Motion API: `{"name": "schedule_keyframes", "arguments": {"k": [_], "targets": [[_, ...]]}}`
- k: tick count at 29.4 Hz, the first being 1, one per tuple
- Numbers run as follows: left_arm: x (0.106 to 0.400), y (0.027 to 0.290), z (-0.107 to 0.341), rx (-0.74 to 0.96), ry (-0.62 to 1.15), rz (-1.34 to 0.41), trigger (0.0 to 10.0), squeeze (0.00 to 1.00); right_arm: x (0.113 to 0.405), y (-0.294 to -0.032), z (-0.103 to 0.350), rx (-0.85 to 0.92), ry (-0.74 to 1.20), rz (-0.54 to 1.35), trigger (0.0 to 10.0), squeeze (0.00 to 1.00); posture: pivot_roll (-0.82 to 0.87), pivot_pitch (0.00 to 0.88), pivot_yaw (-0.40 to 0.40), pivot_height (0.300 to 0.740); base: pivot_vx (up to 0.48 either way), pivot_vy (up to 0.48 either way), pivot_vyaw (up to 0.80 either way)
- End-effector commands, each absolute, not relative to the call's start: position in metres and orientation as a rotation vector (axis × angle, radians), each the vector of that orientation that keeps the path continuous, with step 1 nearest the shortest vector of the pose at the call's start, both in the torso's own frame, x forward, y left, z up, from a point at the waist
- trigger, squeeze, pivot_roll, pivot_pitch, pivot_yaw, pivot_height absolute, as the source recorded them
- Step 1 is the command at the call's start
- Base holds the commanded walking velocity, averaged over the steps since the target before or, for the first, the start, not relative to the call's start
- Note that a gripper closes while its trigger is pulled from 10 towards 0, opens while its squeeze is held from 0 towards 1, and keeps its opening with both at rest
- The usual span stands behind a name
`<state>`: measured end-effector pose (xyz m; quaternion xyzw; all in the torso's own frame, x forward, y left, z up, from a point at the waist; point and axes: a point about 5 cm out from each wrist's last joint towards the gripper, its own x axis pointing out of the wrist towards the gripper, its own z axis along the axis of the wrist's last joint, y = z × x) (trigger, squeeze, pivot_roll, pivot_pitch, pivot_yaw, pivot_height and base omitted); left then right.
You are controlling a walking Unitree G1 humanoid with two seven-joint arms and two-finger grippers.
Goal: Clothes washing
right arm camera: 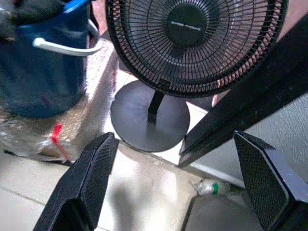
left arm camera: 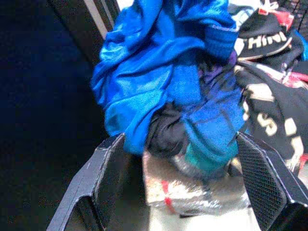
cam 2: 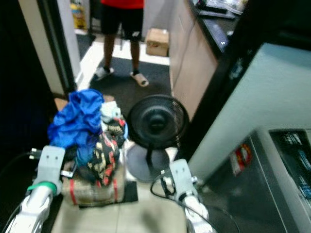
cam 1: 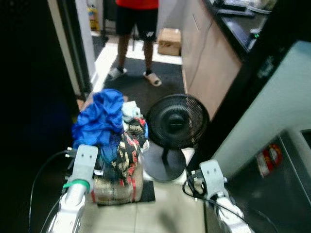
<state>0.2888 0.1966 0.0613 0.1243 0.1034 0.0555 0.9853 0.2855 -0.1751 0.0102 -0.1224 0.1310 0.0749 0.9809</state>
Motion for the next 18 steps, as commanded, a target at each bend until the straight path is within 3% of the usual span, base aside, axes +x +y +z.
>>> {"name": "schedule_keyframes", "arguments": {"k": [1,4,9,18], "targets": [[0.2861,0.1935,0.0560,0.256,0.227,0.097,10.0,0.00,0.2814,-0.1828,0.0062,-0.248,0.285,0.125,10.0,0.00,0.06,0.043,-0.046,0.740,0.394,0.000,0.80],[0.2855,0.1943,0.0553,0.258,0.229,0.099,10.0,0.00,0.2807,-0.1818,0.0059,-0.237,0.281,0.129,10.0,0.00,0.06,0.046,-0.044,0.740,0.390,0.000,0.80],[0.2853,0.1948,0.0546,0.253,0.235,0.103,10.0,0.00,0.2806,-0.1816,0.0058,-0.222,0.280,0.116,10.0,0.00,0.06,0.046,-0.044,0.740,0.337,0.000,0.00],[0.2863,0.1931,0.0551,0.240,0.230,0.086,10.0,0.00,0.2827,-0.1814,0.0087,-0.219,0.265,0.114,10.0,0.00,0.06,0.046,-0.044,0.740,0.000,0.000,0.00]]}}
